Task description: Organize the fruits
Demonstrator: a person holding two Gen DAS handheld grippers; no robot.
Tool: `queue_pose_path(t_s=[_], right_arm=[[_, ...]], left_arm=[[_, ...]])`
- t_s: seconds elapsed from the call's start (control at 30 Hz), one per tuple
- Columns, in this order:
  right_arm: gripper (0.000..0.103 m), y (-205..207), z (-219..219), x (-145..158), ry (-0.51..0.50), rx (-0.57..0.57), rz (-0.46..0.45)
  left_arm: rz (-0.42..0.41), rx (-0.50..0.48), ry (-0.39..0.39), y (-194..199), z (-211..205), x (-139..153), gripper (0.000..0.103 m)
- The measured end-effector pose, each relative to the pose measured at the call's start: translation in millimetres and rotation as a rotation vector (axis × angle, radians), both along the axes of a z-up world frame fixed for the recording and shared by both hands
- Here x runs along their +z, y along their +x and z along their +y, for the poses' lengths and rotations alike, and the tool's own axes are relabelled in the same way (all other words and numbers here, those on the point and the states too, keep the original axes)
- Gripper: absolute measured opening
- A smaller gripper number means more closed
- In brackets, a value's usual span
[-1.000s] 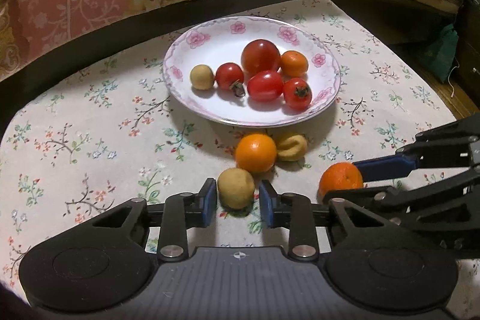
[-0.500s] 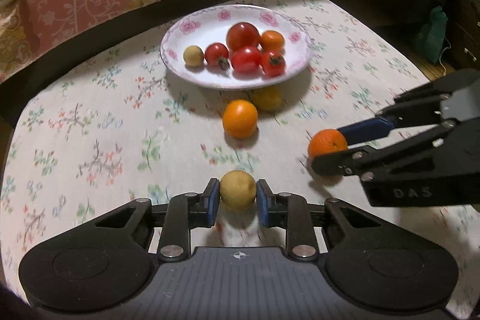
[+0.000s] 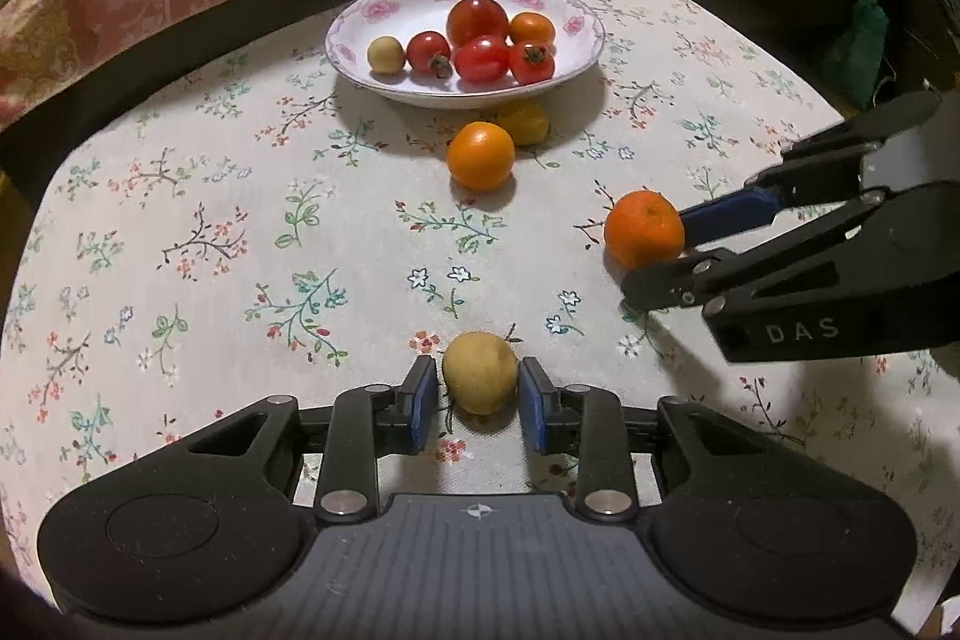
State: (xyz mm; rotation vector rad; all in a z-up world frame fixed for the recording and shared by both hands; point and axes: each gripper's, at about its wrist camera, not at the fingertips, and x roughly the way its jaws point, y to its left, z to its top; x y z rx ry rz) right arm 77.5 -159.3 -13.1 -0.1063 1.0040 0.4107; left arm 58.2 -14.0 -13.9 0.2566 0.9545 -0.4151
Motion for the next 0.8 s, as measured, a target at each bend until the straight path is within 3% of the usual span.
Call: queue_pose_path(t_s=[0.07,0.23,0.43,0.6,0.8], right_arm=[[0.047,-2.3,-0.8,1.3,0.005,-0.002,-0.002],[0.047,-15.5,-11.5,6.2,0.008,-0.048,0.003],[0.047,-34.9,-26.2,35.6,0.049,-0.127,-0.019],[0.047,-54.3,-18.8,61.7,0.006,-0.142,-0.058],[0.047,-62.4,1.3,77.6,-0.053,-0.127,-0.068]], left_arm=[[0.002,-0.003,0.006,-0.6,-0.9,0.6,0.046],[0.000,-0.011,0.025,-3.5,-3.0,4.4,0.048],[0.009,-0.023,0.041,-7.3,-6.7,1.8,0.050],[0.016,-0.034,0.038,-9.0,-6.1,4.7,0.051],[-0.023,-0.055,0.035,-15.1,-5.8,18.4,0.060]])
